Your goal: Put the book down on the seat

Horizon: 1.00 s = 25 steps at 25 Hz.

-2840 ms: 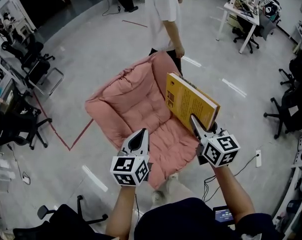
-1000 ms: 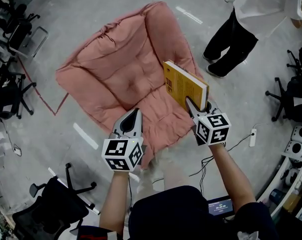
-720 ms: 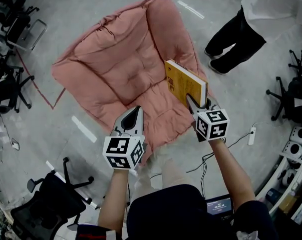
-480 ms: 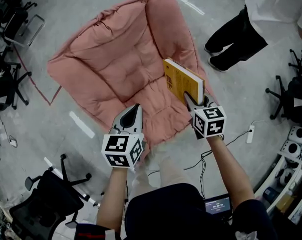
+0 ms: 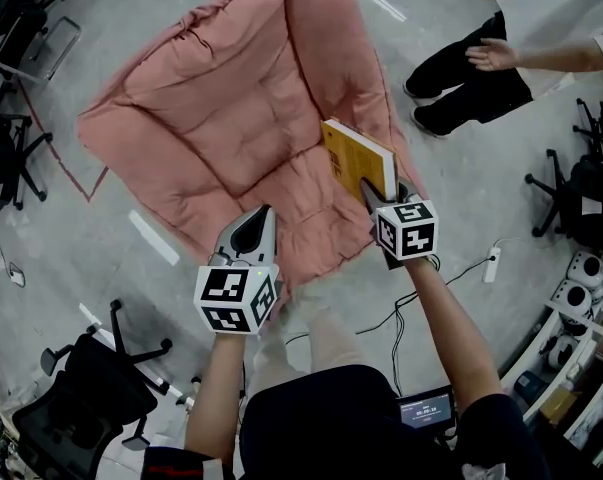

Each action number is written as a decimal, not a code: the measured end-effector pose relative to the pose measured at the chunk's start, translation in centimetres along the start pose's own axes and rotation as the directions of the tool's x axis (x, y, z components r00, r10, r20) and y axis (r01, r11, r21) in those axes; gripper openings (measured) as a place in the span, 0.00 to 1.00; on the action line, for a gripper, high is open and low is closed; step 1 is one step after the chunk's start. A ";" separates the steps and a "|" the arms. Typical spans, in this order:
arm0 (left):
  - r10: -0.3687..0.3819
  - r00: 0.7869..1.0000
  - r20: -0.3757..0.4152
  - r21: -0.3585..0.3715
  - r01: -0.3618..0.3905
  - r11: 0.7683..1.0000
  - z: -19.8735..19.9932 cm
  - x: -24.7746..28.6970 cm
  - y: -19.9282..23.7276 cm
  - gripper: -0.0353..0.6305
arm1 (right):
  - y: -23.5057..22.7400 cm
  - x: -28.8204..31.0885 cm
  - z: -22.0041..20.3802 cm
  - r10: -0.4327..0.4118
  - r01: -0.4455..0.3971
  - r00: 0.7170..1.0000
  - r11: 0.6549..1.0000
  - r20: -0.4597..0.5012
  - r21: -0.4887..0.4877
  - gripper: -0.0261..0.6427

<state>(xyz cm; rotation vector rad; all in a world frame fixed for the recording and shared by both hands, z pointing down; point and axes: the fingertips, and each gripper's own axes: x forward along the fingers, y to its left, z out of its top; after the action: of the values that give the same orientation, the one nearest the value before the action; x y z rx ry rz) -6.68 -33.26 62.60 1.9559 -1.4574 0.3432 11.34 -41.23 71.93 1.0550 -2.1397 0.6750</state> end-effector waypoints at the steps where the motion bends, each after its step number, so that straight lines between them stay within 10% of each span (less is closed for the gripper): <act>1: 0.000 1.000 -0.002 0.000 0.000 1.000 0.0 0.1 0.0 0.05 | -0.3 0.3 -0.2 -0.003 0.003 1.000 1.000 -0.009 -0.004 0.26; 25: 0.033 0.998 -0.044 -0.026 -0.034 0.999 -2.1 0.4 2.1 0.05 | -4.6 7.1 -6.8 0.024 -0.020 0.961 1.000 -0.275 0.018 0.26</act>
<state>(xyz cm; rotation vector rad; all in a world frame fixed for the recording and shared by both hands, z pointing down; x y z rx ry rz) -8.14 -32.49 65.16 1.8932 -1.4608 0.3777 14.05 -42.60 82.34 0.8887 -1.9099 0.7999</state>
